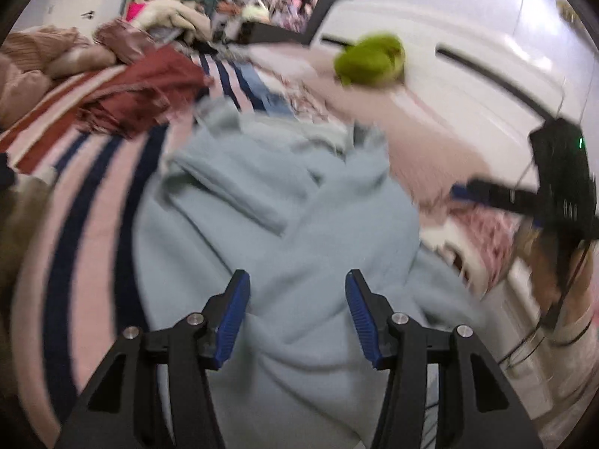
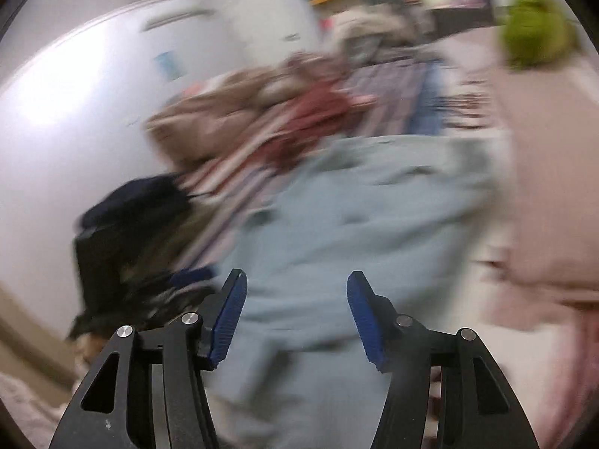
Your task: Fold small clothes
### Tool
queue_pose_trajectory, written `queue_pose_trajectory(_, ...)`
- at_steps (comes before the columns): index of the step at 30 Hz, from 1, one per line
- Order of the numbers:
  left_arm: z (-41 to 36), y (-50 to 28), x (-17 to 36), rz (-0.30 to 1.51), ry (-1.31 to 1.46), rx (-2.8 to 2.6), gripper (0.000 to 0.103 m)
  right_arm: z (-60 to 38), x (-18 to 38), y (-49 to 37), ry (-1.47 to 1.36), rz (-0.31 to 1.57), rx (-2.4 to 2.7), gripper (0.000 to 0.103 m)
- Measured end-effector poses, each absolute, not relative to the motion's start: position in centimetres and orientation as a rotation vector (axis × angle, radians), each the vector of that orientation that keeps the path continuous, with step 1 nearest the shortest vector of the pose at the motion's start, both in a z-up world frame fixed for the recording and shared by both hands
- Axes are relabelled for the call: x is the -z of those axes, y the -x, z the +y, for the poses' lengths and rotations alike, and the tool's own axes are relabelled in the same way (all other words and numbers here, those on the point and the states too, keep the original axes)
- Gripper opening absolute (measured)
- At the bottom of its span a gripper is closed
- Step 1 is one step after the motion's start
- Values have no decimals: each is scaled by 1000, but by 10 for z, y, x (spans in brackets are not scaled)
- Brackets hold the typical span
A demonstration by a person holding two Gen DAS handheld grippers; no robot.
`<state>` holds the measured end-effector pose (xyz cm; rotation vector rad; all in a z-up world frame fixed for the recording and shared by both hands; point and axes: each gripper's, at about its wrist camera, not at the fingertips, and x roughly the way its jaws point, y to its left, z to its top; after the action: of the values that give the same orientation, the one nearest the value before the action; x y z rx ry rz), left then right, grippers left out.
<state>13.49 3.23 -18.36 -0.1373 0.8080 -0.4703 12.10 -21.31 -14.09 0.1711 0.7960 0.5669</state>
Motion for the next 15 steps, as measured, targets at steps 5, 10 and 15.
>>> queue_pose_trajectory(5,17,-125,197,857,-15,383,47,-254,179,-124,-223,862,-457,54)
queue_pose_trajectory(10,52,-106,184,858,-142,151,45,-264,197,-118,-242,886,-453,54)
queue_pose_trajectory(15,44,-71,148,742,0,345,52,-260,195,-103,-267,866,-499,54)
